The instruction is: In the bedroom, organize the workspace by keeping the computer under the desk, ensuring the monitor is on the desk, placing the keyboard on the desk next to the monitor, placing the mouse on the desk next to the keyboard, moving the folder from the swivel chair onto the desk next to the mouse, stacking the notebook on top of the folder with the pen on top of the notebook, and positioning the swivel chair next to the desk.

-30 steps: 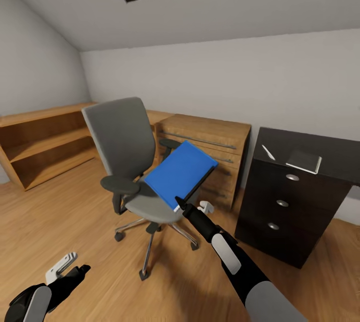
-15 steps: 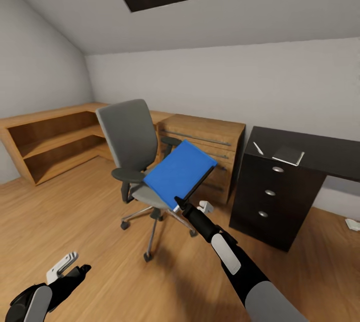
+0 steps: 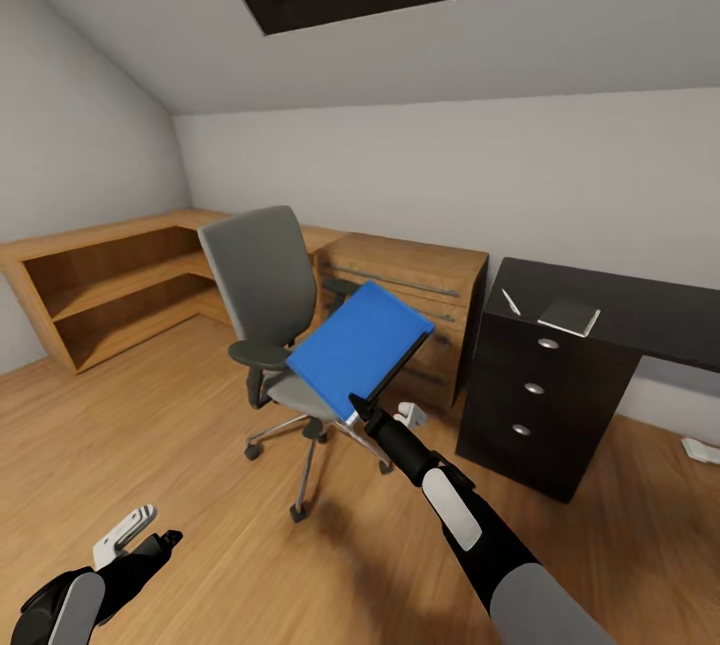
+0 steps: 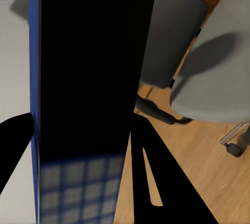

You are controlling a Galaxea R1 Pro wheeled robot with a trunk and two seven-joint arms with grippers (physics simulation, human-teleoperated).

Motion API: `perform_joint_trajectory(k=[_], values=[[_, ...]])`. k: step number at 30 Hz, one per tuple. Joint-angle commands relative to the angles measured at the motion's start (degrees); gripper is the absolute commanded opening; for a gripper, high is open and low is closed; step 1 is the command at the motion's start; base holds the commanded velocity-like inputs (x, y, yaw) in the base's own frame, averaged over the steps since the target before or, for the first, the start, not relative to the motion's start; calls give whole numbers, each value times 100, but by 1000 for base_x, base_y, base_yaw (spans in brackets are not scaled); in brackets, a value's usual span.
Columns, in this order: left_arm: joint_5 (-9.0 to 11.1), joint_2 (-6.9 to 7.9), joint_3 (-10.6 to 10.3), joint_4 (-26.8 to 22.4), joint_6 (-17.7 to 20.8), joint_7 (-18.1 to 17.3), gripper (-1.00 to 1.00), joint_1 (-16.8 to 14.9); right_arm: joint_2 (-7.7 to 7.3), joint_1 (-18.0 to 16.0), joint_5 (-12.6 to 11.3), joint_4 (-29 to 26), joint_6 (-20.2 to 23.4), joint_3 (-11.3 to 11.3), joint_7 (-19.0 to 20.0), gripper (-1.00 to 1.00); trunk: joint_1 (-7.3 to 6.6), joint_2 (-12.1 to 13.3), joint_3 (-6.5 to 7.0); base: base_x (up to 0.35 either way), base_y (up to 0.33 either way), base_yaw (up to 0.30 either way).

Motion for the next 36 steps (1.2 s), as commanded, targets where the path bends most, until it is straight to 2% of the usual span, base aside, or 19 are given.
perform_joint_trajectory(k=[1, 10, 11, 13, 14, 16, 18, 19, 21, 24, 28, 31, 36], values=[[60, 0, 2, -6, 19, 48, 100, -3, 0, -3, -58, -1, 36, -1, 12, -100, -23, 39, 15, 0, 0, -82], [59, -14, 20, 17, 11, 48, 100, -3, -8, -3, -45, -9, 32, 4, 12, -100, -221, 400, 220, 0, 0, -172], [46, -11, 25, 273, 2, 53, 100, -3, -9, -3, -33, -9, 11, 5, 10, -100, -243, 440, 244, 0, 0, -201], [2, -4, 26, 475, -7, 52, 100, -3, -7, -3, -24, -9, -3, 5, 7, -100, -287, 520, 291, 0, 0, -201], [-89, 0, 27, 696, -60, 49, 100, -3, -8, -3, -11, -9, -17, 5, 6, -100, -309, 560, 315, 0, 0, -202], [-435, 3, 23, 1121, -398, 36, 100, -3, -9, -3, 34, -9, -33, 5, 4, -100, -353, 641, 362, 0, 0, -202], [-657, 0, 22, 1320, -646, 28, 100, -3, -9, -3, 65, -9, -37, 5, 4, -100, -397, 721, 410, 0, 0, -202], [-878, -7, 21, 1506, -888, 20, 100, -3, -7, -3, 103, -9, -39, 5, 3, -100, -419, 761, 433, 0, 0, -199], [-1155, -17, 20, 1749, -1187, 12, 100, -3, -4, -3, 198, -9, -41, 8, 6, -100, -463, 841, 480, 0, 0, -173], [-1392, -24, 14, 2011, -1457, -32, 100, -3, 3, -3, 383, -9, -41, 12, 12, -100, -529, 961, 541, 0, 0, -78], [-1487, -18, -14, 2252, -1582, -186, 100, -3, 7, -3, 479, -9, -41, 13, 22, -100, -616, 1122, 616, 0, 0, -25], [-1516, 2, -189, 2480, -1937, -291, 100, -3, 13, -3, 501, -9, -43, 18, 35, -100, -682, 1242, 670, 0, 0, -5], [-1528, 8, -306, 2684, -2194, -308, 100, -3, 16, -3, 504, -9, -43, 53, 37, -100, -792, 1443, 760, 0, 0, -1]])
